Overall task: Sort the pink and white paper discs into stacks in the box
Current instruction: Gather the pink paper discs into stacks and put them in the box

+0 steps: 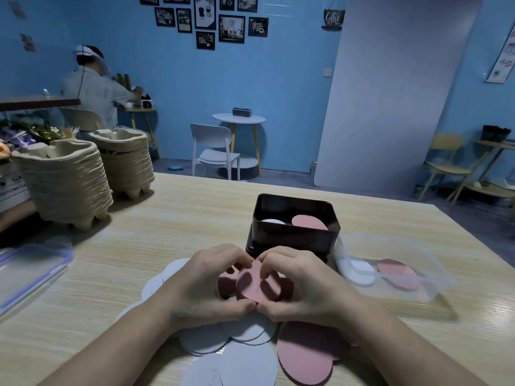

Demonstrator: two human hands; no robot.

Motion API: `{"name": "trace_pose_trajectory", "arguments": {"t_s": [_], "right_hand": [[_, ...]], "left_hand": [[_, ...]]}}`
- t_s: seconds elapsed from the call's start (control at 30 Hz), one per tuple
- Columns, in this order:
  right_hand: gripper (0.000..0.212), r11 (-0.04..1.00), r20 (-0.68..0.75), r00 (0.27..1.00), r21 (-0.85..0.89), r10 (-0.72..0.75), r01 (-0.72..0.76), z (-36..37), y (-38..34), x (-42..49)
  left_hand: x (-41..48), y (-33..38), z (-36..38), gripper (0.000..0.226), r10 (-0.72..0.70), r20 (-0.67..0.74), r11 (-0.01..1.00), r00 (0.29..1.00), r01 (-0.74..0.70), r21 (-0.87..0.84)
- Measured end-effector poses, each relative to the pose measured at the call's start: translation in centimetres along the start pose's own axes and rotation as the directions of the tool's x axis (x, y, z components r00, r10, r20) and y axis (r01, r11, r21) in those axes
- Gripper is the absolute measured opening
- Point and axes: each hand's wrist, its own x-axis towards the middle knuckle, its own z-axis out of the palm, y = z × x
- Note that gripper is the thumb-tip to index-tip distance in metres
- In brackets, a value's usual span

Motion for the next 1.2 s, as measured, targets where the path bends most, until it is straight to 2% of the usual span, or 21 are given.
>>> {"name": "trace_pose_trajectory", "arguments": {"t_s": [0.23, 0.4, 0.53, 0.7, 0.8, 0.93, 1.07, 1.2], "right_hand": [[0.043, 0.993, -0.017, 1.0, -0.115, 0.01, -0.012, 0.2, 0.1, -0.3], [0.042, 0.996, -0.002, 1.0, -0.08, 0.028, -0.028, 0.0, -0.2, -0.2], [0.041, 0.999, -0.035, 0.999, -0.029, 0.032, -0.033, -0.7, -0.6, 0.2], [0.035, 0.998, -0.085, 0.995, -0.02, 0.061, -0.063, -3.5, -0.8, 0.8], [0.033, 0.989, -0.151, 0.978, -0.006, 0.142, -0.145, -6.7, 0.1, 1.7], [0.03, 0.937, -0.204, 0.921, -0.037, 0.333, -0.347, -10.4, 2.4, 3.3], [0.027, 0.848, -0.145, 0.853, -0.112, 0.502, -0.518, -11.1, 4.9, 4.7], [0.04, 0.774, -0.091, 0.825, -0.299, 0.558, -0.557, -10.3, 6.7, 5.6]], "left_hand": [[-0.1, 0.0, -0.1, 0.045, 0.018, 0.015, 0.999, 1.0, -0.019, 0.028], [-0.3, 0.2, -0.4, 0.048, 0.003, 0.008, 0.999, 1.0, -0.003, 0.033], [-0.7, 0.1, -1.1, 0.039, -0.039, -0.031, 0.999, 0.999, 0.038, -0.014], [-0.8, -0.6, -1.4, 0.027, -0.078, -0.09, 0.996, 0.993, 0.081, 0.028], [-1.0, -1.0, -1.3, 0.025, -0.095, -0.107, 0.992, 0.99, 0.103, 0.077], [-0.9, -0.9, -1.2, 0.019, -0.088, -0.088, 0.989, 0.992, 0.097, 0.111], [-0.9, -0.9, -1.3, 0.018, -0.087, -0.08, 0.989, 0.993, 0.096, 0.117], [-0.9, -0.7, -1.3, 0.016, -0.083, -0.067, 0.989, 0.994, 0.091, 0.114]]}}
